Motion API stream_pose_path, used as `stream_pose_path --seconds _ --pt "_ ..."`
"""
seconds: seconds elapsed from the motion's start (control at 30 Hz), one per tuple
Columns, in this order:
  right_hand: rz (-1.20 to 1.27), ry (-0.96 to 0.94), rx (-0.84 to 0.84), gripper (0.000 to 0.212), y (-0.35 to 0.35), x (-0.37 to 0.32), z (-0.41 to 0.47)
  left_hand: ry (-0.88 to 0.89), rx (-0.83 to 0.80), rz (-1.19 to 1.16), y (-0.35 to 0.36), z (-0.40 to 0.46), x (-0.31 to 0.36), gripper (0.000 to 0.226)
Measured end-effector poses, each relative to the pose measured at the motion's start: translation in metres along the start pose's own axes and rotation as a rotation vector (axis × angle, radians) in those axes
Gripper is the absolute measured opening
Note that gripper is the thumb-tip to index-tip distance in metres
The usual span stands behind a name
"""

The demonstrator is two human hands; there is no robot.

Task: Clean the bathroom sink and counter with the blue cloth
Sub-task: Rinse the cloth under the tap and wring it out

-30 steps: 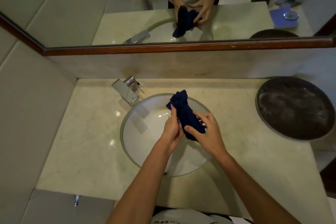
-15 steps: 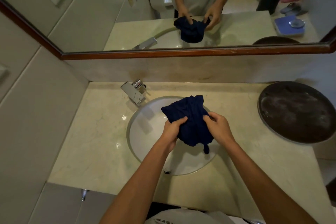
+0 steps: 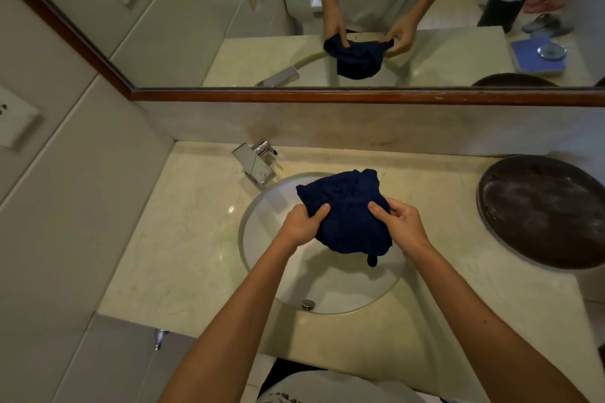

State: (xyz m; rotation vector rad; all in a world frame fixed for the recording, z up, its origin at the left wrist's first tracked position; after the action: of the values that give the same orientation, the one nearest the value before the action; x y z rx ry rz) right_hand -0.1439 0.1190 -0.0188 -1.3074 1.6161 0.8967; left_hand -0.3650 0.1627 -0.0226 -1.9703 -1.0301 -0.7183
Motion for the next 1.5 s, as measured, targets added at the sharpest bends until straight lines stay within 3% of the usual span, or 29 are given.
stream_pose_path --seconds 0.1,0.17,0.23,0.3,0.33,0.4,0.43,0.5,0.57,0.67,0.7,0.83,0.93,1.0,1.13,1.27,1.43,1.5 --pt "-0.021 0.125 -0.003 0.009 0.008 0.034 0.000 0.099 0.203 0.261 -0.011 -0.001 0.017 0.048" --pt "-0.161 0.189 -0.027 0.015 0.011 0.050 -0.001 0.215 0.195 0.411 -0.005 -0.005 0.030 0.046" --pt "-0.406 0.131 0.023 0.063 0.005 0.043 0.001 0.357 0.051 0.627 0.014 -0.010 0.040 0.036" --pt "-0.644 -0.156 0.005 0.108 0.011 0.007 0.002 0.473 -0.081 0.876 0.030 -0.019 0.045 0.030" --pt "-0.752 -0.343 -0.068 0.116 0.024 -0.013 -0.002 0.521 -0.111 0.977 0.035 -0.024 0.047 0.029" --pt "-0.940 -0.617 -0.285 0.116 0.057 -0.039 -0.015 0.586 -0.140 1.091 0.039 -0.031 0.048 0.026" --pt "-0.999 -0.659 -0.402 0.112 0.072 -0.039 -0.018 0.598 -0.146 1.124 0.038 -0.034 0.048 0.026" --pt "-1.059 -0.612 -0.602 0.098 0.091 -0.028 -0.020 0.605 -0.154 1.159 0.035 -0.040 0.045 0.026" --pt "-1.094 -0.545 -0.672 0.079 0.098 -0.015 -0.015 0.583 -0.159 1.160 0.029 -0.044 0.039 0.027" --pt "-1.086 -0.480 -0.626 0.032 0.096 -0.007 -0.006 0.515 -0.147 0.988 0.014 -0.050 0.026 0.021" --pt "-1.063 -0.436 -0.610 0.028 0.095 -0.004 -0.003 0.470 -0.144 0.861 0.007 -0.050 0.020 0.017" --pt "-0.909 -0.270 -0.612 0.050 0.097 0.004 -0.004 0.274 -0.220 0.402 -0.021 -0.042 -0.017 0.028" --pt "-0.735 -0.163 -0.632 0.037 0.103 0.004 -0.010 0.179 -0.373 0.283 -0.029 -0.039 -0.043 0.024" --pt "-0.611 -0.072 -0.641 0.019 0.109 0.001 -0.014 0.153 -0.384 0.171 -0.039 -0.035 -0.054 0.030" --pt "-0.369 0.170 -0.593 0.024 0.120 0.003 -0.021 0.102 -0.356 -0.042 -0.063 -0.028 -0.062 0.037" --pt "-0.314 0.255 -0.464 0.036 0.131 0.007 -0.023 0.029 -0.335 -0.204 -0.081 -0.026 -0.078 0.031" --pt "-0.348 0.257 -0.312 0.040 0.158 0.017 -0.025 0.001 -0.289 -0.279 -0.099 -0.024 -0.099 0.051" --pt "-0.314 0.267 -0.262 0.038 0.170 0.024 -0.026 0.039 -0.253 -0.250 -0.113 -0.023 -0.105 0.041"
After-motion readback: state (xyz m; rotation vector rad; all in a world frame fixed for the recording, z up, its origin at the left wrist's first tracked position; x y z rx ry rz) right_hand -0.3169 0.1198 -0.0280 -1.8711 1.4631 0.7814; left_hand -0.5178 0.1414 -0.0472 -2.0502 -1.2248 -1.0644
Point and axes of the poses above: each hand's wrist, its own z-axis towards the middle knuckle, its own y-axis out of the palm, x = y × z, the point moved 9 cm from there along z, towards the middle knuckle, and after that the axes turned 1 degree about -y, right-handed, at the moved point
